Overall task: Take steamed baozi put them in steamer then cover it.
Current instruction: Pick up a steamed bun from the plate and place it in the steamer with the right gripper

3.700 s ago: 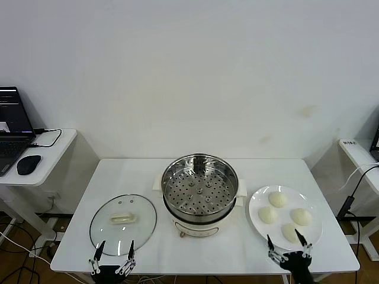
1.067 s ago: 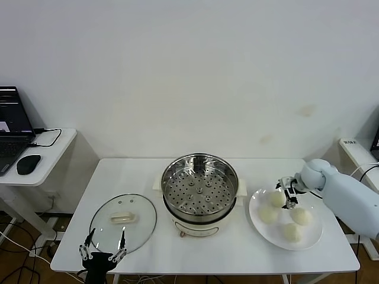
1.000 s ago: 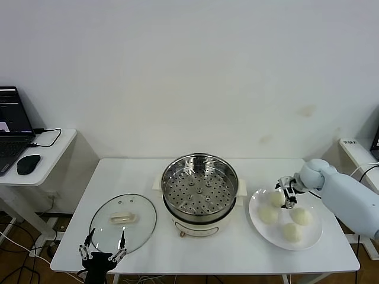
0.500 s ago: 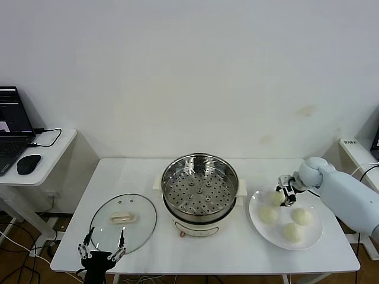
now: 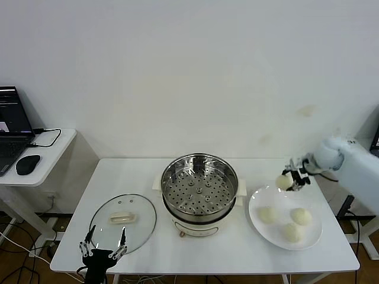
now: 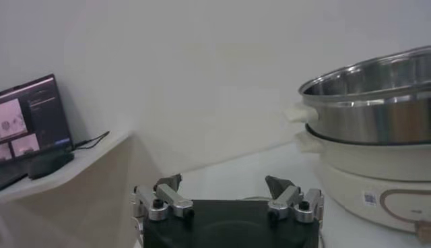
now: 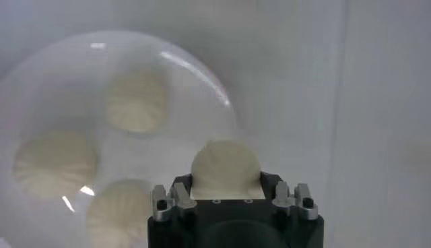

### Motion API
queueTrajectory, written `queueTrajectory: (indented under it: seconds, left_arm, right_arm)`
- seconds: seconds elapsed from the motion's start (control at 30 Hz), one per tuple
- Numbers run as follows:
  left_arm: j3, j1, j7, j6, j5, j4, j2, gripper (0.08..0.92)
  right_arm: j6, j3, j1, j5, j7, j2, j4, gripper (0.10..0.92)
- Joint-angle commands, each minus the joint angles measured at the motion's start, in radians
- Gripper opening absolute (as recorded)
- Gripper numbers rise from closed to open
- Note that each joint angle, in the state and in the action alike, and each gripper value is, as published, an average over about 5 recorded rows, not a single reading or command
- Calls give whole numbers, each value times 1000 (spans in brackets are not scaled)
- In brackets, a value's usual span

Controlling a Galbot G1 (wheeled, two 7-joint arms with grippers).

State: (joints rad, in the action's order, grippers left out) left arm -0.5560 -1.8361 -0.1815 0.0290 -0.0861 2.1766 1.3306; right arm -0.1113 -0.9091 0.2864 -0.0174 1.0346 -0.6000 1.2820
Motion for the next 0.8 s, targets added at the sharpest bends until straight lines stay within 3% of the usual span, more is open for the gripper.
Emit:
queueTrajectory:
  seconds: [0.03,0.43,0.8]
  left_arm:
    - [-3,7,1,0,8,0,-5,823]
    - [-21,17,4,0,24,-14,-14,823]
    - [-50,15,2,2,34,5,-20,823]
  right_arm:
    - [-9,-229,367,176,-1,-42,104,628]
    - [59,-383,437,270,-113,-312,180,630]
    - [273,-466,358,102,-145,-479,100,634]
